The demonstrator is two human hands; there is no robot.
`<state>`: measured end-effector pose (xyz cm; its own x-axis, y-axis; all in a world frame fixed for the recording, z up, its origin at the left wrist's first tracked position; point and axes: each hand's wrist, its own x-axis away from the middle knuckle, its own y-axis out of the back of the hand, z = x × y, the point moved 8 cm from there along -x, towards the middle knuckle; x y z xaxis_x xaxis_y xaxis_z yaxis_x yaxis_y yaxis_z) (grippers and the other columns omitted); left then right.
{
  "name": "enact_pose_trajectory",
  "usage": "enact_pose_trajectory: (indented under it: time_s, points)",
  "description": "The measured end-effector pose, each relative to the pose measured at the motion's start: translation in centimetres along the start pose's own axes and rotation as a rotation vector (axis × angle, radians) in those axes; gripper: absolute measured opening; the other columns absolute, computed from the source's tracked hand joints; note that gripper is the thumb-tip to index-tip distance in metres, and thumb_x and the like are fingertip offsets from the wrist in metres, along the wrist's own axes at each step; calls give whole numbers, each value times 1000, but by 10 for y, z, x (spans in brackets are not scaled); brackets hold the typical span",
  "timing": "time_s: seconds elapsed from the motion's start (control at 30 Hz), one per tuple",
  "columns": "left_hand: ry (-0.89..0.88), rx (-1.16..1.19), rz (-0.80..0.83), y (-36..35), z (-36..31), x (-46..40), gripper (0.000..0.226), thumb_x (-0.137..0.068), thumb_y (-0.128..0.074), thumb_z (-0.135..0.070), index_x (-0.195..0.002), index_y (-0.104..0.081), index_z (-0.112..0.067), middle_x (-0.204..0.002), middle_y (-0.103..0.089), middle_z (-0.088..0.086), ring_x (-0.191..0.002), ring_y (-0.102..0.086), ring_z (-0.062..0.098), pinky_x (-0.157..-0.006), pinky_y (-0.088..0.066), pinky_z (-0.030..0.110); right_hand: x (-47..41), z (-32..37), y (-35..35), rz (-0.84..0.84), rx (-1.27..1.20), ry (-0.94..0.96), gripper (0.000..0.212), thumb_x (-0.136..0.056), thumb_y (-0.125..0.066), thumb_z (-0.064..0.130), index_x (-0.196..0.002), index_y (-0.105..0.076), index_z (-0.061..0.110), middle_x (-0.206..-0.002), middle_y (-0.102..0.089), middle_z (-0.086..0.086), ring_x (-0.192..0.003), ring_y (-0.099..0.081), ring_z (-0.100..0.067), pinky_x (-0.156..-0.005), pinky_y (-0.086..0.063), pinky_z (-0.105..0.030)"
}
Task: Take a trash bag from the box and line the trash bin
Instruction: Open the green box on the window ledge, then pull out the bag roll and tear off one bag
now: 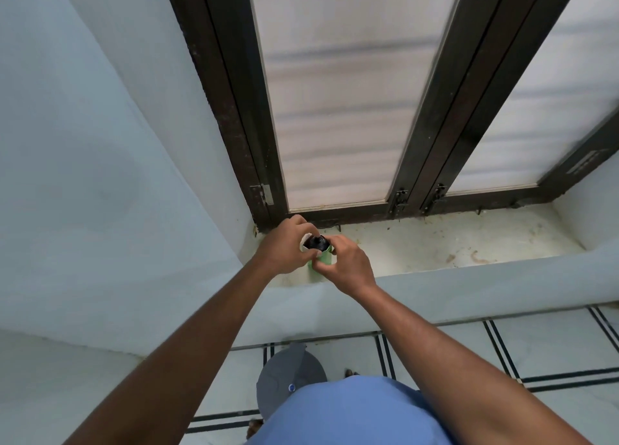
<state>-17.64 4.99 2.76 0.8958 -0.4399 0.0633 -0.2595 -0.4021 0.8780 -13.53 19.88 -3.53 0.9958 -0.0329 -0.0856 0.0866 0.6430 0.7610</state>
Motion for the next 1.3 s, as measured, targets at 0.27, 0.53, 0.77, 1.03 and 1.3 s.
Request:
enact_pose_trajectory:
  time_s: [0.27,0.53,0.77,1.03,1.3]
  points:
    - [20,-249,92,10,-12,-18,41,-89,-81,-44,-128,-73,-35,-121,-69,-12,-111,-66,17,-71,-50,33,-4,-1,0,30,-3,6,45,-89,-79,53,-127,-73,30,-112,-72,9,-97,-67,-15,-76,-61,-39]
    - [-13,-454,55,5,-28,-23,24,-94,-77,-39,-106,-74,-18,-117,-61,-5,-111,-61,21,-65,-42,36,-5,-1,-8,51,-41,5,51,-95,-79,47,-141,-66,30,-125,-70,7,-110,-67,-17,-82,-64,-40]
    - [174,-287,64,17,-11,-6,50,-71,-91,-58,-99,-69,-22,-104,-65,-5,-88,-67,21,-75,-62,42,-2,-2,-22,113,-17,-1,53,-97,-80,47,-144,-64,30,-126,-69,6,-114,-64,-19,-87,-63,-42]
    - [257,-11,-135,62,-16,23,46,-75,-86,-45,-106,-57,-27,-92,-73,-4,-81,-70,24,-67,-57,37,1,-20,-45,230,-39,-133,57,-99,-79,36,-149,-51,31,-130,-67,1,-115,-67,-26,-90,-59,-44]
    - [326,374,-661,147,-16,55,41,-85,-73,-45,-119,-52,-34,-109,-70,-8,-91,-75,23,-83,-63,42,-25,-5,-45,275,197,-117,73,-92,-86,43,-155,-52,27,-140,-48,-9,-112,-69,-33,-95,-62,-46]
